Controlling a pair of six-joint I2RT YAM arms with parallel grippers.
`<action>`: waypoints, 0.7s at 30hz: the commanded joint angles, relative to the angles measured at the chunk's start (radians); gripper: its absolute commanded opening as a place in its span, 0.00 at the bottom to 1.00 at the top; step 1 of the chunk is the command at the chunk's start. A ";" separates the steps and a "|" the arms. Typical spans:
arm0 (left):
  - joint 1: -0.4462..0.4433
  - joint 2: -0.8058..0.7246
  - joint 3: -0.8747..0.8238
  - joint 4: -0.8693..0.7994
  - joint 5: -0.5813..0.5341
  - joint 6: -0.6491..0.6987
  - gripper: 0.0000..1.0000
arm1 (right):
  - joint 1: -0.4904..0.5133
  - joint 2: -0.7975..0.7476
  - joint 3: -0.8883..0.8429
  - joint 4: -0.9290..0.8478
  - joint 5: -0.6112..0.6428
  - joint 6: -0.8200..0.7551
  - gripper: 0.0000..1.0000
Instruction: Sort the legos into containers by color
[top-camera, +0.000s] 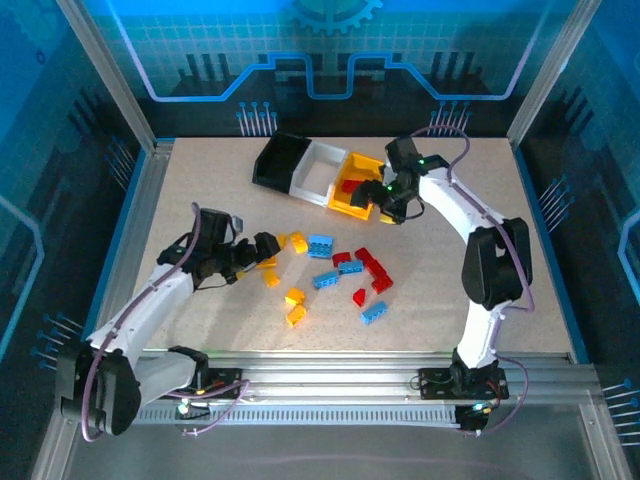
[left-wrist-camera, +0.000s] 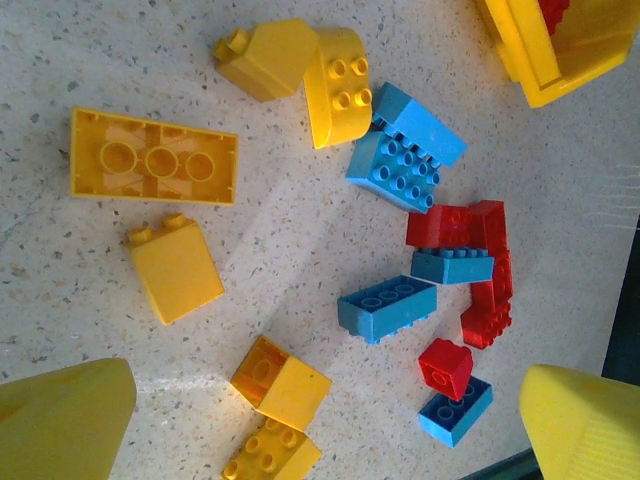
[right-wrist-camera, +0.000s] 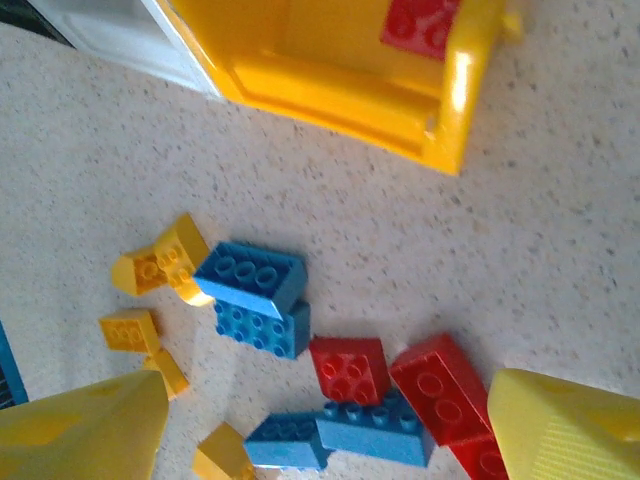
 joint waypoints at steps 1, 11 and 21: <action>-0.011 -0.026 -0.026 0.011 0.032 -0.032 0.99 | 0.017 -0.077 -0.087 0.017 0.014 -0.016 0.85; -0.046 -0.011 -0.044 0.024 0.039 -0.045 0.99 | 0.033 -0.211 -0.306 0.020 0.035 -0.021 0.86; -0.123 0.031 -0.046 0.033 0.027 -0.034 0.99 | 0.082 -0.290 -0.455 0.004 0.057 -0.011 0.86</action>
